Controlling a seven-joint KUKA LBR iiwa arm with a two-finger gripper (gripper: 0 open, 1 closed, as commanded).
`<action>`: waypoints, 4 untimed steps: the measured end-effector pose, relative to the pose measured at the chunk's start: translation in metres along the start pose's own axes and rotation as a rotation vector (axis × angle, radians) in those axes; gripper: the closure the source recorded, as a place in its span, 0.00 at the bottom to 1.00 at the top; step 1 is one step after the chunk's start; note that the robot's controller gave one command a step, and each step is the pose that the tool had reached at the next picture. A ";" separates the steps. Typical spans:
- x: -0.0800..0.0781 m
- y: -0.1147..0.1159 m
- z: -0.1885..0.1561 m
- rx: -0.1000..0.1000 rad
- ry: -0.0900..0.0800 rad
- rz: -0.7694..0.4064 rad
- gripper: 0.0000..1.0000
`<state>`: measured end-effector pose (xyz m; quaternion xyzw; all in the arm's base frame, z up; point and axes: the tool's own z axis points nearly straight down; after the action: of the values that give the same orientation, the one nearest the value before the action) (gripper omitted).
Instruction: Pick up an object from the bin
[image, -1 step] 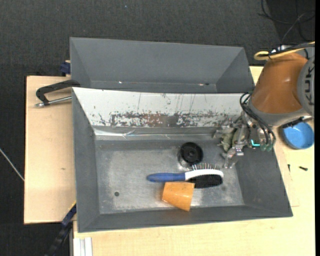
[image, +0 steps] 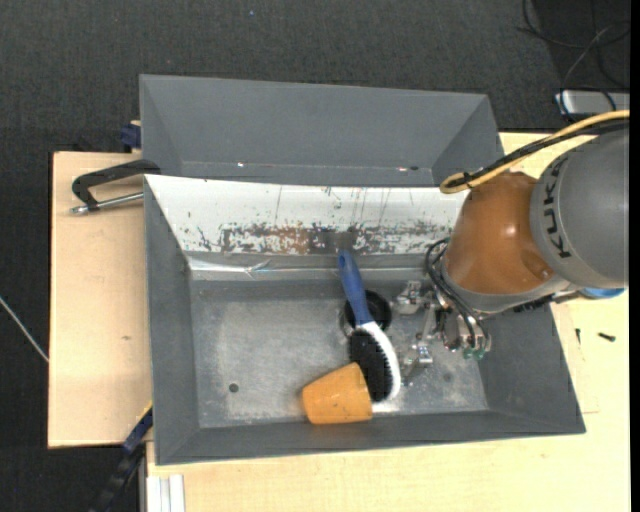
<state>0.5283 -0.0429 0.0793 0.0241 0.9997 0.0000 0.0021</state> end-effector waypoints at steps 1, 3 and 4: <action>-0.005 0.072 0.000 -0.002 -0.005 -0.318 0.00; -0.009 0.206 0.006 -0.003 -0.008 0.027 0.00; 0.003 0.230 0.006 0.001 -0.008 -0.089 0.00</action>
Offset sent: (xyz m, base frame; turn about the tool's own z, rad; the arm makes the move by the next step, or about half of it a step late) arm 0.0059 0.0695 -0.0029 -0.3163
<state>0.5362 0.1874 0.0734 -0.0206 0.9998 -0.0008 0.0059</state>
